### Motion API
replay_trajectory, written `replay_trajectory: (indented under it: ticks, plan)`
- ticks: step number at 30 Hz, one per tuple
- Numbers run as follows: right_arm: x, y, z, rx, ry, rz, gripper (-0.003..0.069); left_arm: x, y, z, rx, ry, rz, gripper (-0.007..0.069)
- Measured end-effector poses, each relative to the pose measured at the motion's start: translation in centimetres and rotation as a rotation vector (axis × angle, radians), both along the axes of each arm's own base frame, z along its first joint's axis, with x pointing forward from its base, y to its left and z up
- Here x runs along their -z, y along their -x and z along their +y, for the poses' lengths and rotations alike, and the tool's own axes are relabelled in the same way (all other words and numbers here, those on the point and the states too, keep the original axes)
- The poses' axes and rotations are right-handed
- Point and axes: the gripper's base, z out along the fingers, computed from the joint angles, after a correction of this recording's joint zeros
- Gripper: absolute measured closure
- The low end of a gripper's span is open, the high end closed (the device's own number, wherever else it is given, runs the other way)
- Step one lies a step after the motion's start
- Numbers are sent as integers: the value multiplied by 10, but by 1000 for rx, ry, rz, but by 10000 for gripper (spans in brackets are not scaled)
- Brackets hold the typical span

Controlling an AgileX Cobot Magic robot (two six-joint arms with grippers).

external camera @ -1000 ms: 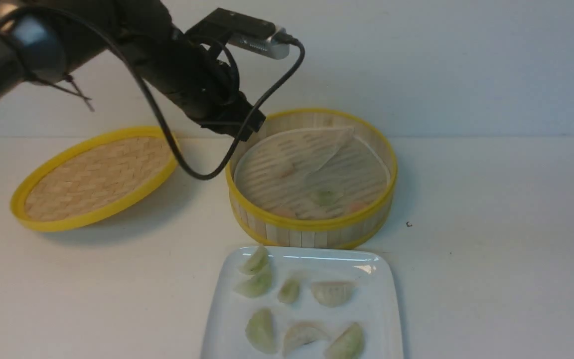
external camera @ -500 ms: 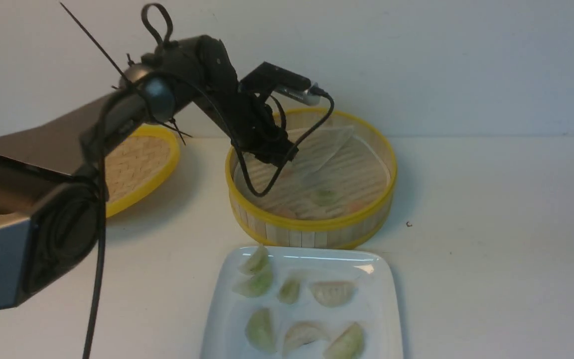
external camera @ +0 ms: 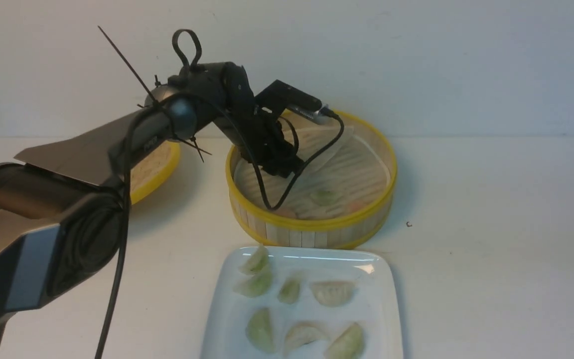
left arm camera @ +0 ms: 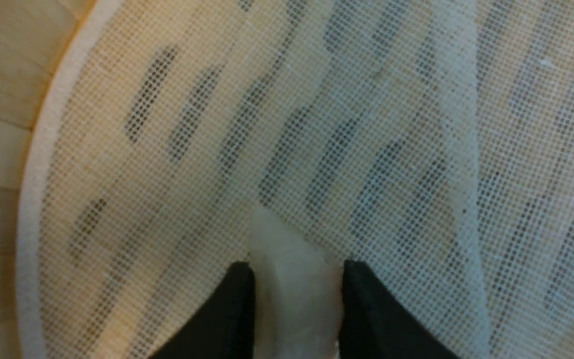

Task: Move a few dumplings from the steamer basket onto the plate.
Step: Use the left arm to grab a dumpling from the steamer, then use the left arm to put the dumpling into the plate

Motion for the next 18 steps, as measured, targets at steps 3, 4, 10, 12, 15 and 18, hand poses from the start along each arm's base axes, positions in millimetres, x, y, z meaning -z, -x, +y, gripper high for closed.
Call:
replay_trajectory:
  ticks: [3,4,10,12,15,18]
  plan:
    - [0,0,0,0,0,0,669,-12,5,2,1,-24,47,431]
    - [0,0,0,0,0,0,669,-24,7,3,7,-28,52,431]
    - [0,0,0,0,0,0,669,-112,29,9,44,-13,15,431]
    - [0,0,0,0,0,0,669,-142,38,12,50,-1,-19,431]
    - [0,0,0,0,-1,-1,669,-170,49,16,38,22,-54,431]
    - [0,1,0,-4,1,3,669,-198,65,22,-34,72,-59,431]
